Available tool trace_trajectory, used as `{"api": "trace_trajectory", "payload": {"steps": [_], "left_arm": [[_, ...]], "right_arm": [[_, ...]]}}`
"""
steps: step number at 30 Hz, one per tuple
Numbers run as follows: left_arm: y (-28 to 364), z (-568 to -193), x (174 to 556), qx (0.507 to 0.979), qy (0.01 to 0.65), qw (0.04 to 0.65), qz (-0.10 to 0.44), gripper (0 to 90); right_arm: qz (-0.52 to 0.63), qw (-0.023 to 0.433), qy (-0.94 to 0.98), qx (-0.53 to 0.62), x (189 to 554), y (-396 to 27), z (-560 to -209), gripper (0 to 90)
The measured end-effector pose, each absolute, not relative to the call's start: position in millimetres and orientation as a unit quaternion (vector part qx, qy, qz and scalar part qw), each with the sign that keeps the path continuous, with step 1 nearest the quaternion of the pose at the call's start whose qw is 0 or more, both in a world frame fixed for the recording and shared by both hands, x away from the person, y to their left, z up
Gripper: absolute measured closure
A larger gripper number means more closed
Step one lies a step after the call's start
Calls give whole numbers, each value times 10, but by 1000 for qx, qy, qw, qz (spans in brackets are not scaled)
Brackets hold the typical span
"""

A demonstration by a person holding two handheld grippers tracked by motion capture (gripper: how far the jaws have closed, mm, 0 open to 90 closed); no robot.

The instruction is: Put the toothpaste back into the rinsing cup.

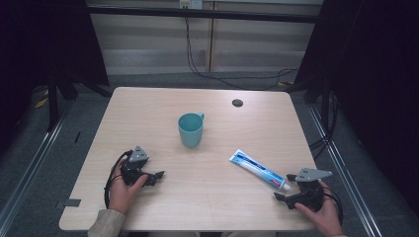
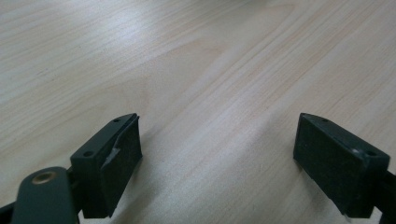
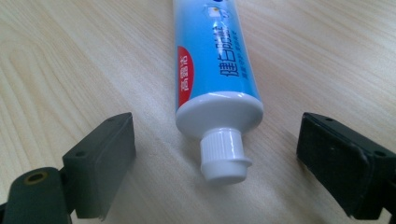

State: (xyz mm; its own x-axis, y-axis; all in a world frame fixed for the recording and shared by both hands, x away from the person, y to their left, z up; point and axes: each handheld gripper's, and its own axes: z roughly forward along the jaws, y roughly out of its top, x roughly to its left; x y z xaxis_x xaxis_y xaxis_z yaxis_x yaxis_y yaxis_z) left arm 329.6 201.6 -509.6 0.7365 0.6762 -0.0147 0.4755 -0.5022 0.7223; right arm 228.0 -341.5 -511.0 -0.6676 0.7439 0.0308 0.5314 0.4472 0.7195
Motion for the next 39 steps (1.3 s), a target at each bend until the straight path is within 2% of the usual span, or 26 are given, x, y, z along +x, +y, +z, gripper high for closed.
{"api": "trace_trajectory", "payload": {"steps": [7, 17, 23, 36, 39], "left_arm": [[2018, -5095, 3297, 857, 335, 367, 136, 148], [2018, -5095, 3298, 857, 334, 367, 137, 148], [2018, -5095, 3298, 857, 334, 367, 136, 148], [2018, -5095, 3298, 857, 334, 367, 137, 148], [2018, -5095, 3298, 857, 334, 367, 137, 148]], "right_arm": [[356, 147, 838, 387, 2294, -3396, -5098, 114], [305, 123, 858, 396, 2401, -3296, -4992, 152], [257, 89, 882, 385, 2511, -3182, -4900, 175], [216, 79, 899, 373, 2718, -2974, -4723, 202], [201, 72, 905, 367, 2775, -2915, -4687, 237]]}}
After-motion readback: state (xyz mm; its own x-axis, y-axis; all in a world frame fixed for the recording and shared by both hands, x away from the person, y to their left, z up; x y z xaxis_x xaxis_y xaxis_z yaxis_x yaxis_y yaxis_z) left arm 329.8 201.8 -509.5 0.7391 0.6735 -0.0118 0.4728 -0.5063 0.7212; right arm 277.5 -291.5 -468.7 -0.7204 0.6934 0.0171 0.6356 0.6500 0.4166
